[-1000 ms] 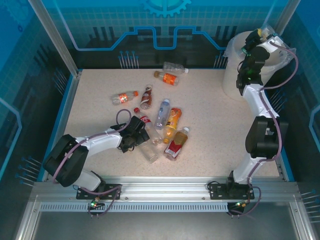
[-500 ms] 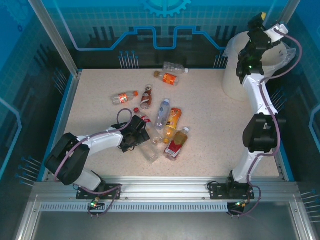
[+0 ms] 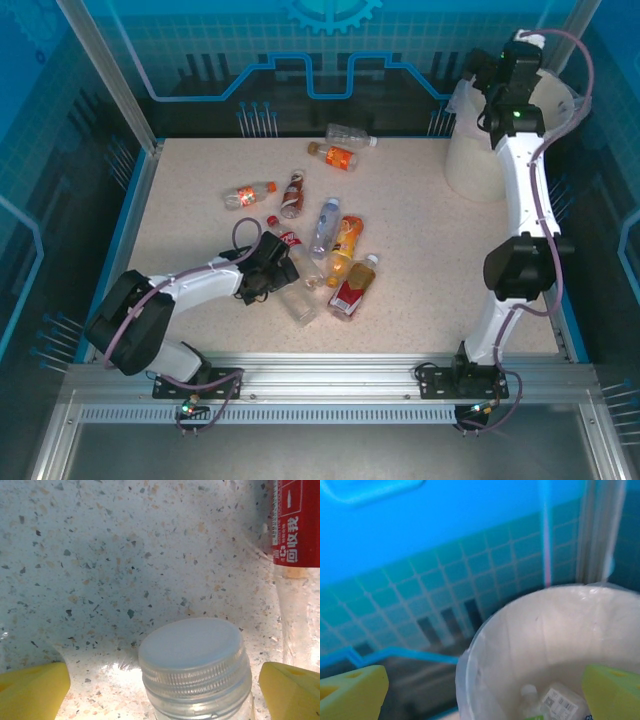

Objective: Put the plastic bottles in the bin

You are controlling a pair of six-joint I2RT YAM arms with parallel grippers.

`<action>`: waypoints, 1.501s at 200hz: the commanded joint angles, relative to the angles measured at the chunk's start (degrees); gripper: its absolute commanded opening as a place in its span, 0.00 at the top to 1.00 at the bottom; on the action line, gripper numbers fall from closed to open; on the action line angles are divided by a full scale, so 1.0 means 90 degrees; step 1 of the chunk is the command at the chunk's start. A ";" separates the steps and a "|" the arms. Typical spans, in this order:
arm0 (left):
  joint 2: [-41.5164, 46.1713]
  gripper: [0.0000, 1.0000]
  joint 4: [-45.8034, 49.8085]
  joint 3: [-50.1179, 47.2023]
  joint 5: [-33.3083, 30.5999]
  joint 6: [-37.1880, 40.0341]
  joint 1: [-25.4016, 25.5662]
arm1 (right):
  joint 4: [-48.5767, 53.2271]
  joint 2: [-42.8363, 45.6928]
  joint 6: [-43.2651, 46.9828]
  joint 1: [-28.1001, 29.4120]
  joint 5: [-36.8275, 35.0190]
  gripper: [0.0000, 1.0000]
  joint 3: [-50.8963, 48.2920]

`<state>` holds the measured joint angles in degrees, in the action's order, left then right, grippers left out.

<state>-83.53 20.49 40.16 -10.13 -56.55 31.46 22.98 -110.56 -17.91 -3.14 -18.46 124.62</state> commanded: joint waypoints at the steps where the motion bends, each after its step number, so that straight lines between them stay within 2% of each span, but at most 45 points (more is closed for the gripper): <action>1: 0.0048 0.01 -0.0779 -0.0268 0.0100 0.0285 -0.0109 | 0.1403 -0.0594 0.1269 0.0037 0.0664 0.00 0.0819; 30: 0.0019 0.01 -0.0617 -0.0283 0.0071 0.0246 -0.0117 | 0.2295 -0.1486 0.1998 0.0015 0.0833 0.00 0.2006; 58: -0.0027 0.01 -0.0513 -0.0292 0.0069 0.0180 -0.0115 | 0.2978 -0.2046 0.2495 -0.0003 0.1312 0.02 0.2782; 77: -0.0031 0.01 -0.0536 -0.0348 0.0089 0.0115 -0.0113 | 0.3179 -0.2080 0.2734 0.0024 0.1873 0.08 0.2733; 139: -0.0336 0.01 -0.0665 -0.0179 0.0314 0.0179 -0.0115 | 0.3613 -0.1769 0.3274 0.0209 0.2767 0.35 0.2481; 208: -0.0478 0.04 -0.0863 -0.0136 0.0309 0.0109 -0.0108 | 0.3798 -0.1118 0.3433 0.0257 0.3757 0.45 0.2131; 236: -0.0522 0.13 -0.0936 -0.0099 0.0431 0.0145 -0.0072 | 0.3792 -0.0852 0.3328 0.0261 0.3925 0.42 0.2068; 271: -0.0637 0.27 -0.1030 -0.0031 0.0544 0.0086 0.0068 | 0.3581 -0.0247 0.2932 0.0328 0.3517 0.26 0.1776; 300: -0.0748 0.38 -0.1111 0.0067 0.0616 0.0020 0.0156 | 0.3226 0.0731 0.2917 0.0614 0.3036 0.09 0.0714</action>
<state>-85.58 23.31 40.58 -11.11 -55.53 31.31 54.50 -111.87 9.04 -0.49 12.25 137.10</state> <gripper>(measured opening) 0.656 0.857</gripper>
